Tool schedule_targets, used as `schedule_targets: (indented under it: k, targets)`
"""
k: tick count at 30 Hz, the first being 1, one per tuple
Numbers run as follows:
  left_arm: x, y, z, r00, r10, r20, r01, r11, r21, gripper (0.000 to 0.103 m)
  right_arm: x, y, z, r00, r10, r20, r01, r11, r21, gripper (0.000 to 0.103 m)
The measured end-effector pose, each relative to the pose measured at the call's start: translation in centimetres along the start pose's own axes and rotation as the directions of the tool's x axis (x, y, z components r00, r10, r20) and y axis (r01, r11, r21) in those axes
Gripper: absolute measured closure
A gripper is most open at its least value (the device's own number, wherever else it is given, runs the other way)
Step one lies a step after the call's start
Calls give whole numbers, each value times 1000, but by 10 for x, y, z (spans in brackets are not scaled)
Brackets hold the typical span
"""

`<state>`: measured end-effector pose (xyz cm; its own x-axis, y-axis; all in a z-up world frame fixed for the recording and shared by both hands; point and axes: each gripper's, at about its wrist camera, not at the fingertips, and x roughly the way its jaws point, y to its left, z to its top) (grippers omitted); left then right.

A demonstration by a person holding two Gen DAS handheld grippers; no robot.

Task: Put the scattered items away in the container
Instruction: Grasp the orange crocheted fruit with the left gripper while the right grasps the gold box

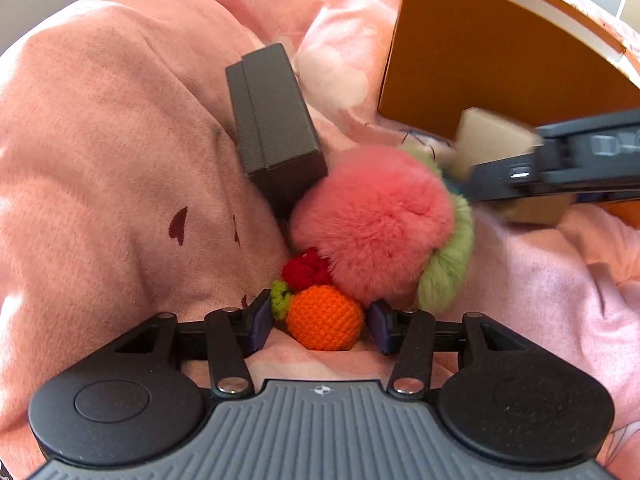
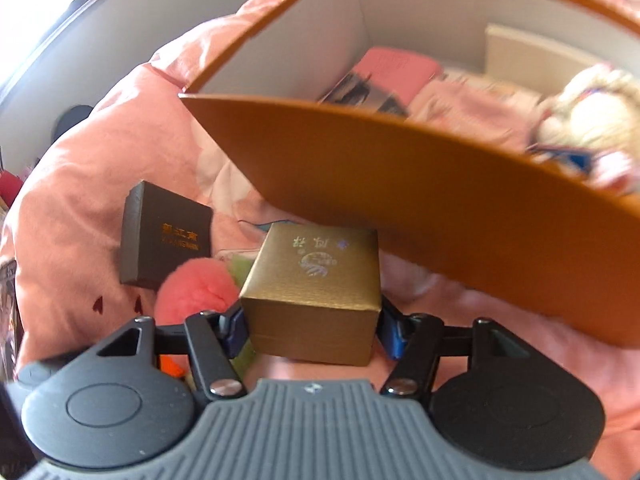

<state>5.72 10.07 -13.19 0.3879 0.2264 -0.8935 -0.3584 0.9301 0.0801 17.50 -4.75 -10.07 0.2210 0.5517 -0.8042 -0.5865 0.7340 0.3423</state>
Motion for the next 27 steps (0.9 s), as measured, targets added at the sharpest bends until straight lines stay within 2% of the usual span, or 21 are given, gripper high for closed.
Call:
schedule_targets:
  k: [4, 8, 13, 15, 16, 17, 18, 19, 20, 23, 25, 27]
  targets:
    - [1, 0, 1, 1000, -1, -7, 1, 1000, -4, 48, -24, -9, -10, 997, -69, 23, 70, 997, -28, 38]
    - [-5, 5, 0, 1000, -30, -2, 30, 999, -22, 50, -42, -23, -18, 997, -78, -13, 78, 997, -1, 38]
    - [-33, 14, -1, 992, -123, 8, 123, 992, -30, 51, -44, -31, -22, 993, -93, -73, 93, 996, -11, 37]
    - [-45, 16, 2, 985, -175, -10, 174, 983, -67, 51, -37, -30, -22, 993, -81, -88, 82, 997, 2, 36]
    - [-53, 14, 6, 974, -227, -7, 226, 970, -85, 51, -31, -31, -20, 992, -65, -108, 70, 997, 40, 36]
    - [-64, 6, 11, 971, -239, 21, 240, 970, -40, 51, -25, -28, -18, 990, -48, -129, 55, 997, 51, 36]
    - [-74, -3, 13, 979, -196, 48, 196, 981, 11, 51, -22, -23, -21, 989, -42, -141, 46, 999, 21, 36]
    - [-83, -11, 16, 980, -179, 87, 173, 982, 72, 51, -21, -19, -22, 987, -54, -149, 55, 998, 2, 36]
    - [-88, -15, 17, 977, -190, 101, 180, 979, 96, 51, -22, -18, -21, 987, -64, -146, 63, 998, -12, 36]
    - [-95, -21, 20, 966, -240, 98, 230, 968, 106, 51, -34, -19, -23, 991, -72, -109, 68, 997, -43, 37]
    - [-91, -22, 22, 970, -220, 103, 209, 973, 101, 51, -38, -23, -26, 993, -84, -85, 81, 996, -45, 33]
    - [-93, -23, 22, 972, -202, 120, 191, 977, 95, 51, -39, -29, -27, 994, -74, -77, 73, 997, -15, 32]
